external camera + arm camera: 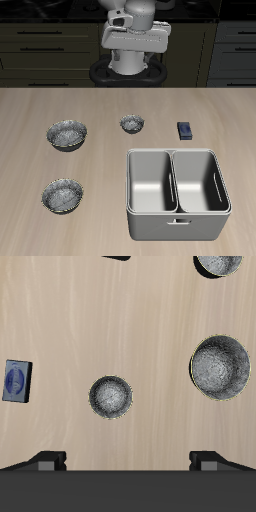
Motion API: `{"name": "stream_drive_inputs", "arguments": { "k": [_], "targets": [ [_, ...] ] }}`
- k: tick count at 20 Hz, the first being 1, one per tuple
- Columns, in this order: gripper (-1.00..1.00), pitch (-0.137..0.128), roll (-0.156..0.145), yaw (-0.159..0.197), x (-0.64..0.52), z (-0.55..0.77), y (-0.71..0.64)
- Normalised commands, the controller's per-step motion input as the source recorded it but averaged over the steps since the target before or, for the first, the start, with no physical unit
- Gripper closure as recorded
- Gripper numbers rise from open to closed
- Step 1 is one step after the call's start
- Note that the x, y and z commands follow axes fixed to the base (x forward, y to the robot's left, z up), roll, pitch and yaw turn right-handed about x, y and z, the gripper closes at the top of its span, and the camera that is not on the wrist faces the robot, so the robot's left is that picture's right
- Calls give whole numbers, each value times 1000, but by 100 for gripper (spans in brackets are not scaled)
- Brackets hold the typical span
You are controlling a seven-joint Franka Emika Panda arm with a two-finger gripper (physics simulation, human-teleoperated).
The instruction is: Place the cream cheese in the smallest bowl
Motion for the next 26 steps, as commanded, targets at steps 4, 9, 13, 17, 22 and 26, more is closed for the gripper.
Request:
{"name": "stream_drive_inputs", "arguments": {
  "k": [4, 9, 13, 17, 22, 26],
  "targets": [
    [-100, -10, 52, 10, 95, -175, 340],
    [-100, -22, 34, 9, 188, -208, 460],
    [-100, 14, 35, -13, 219, -172, 453],
    [-100, 5, 17, -49, 198, -125, 484],
    [-100, -21, -19, -4, 59, -161, 396],
    [-100, -27, 13, -21, 100, -74, 510]
  ]
}}
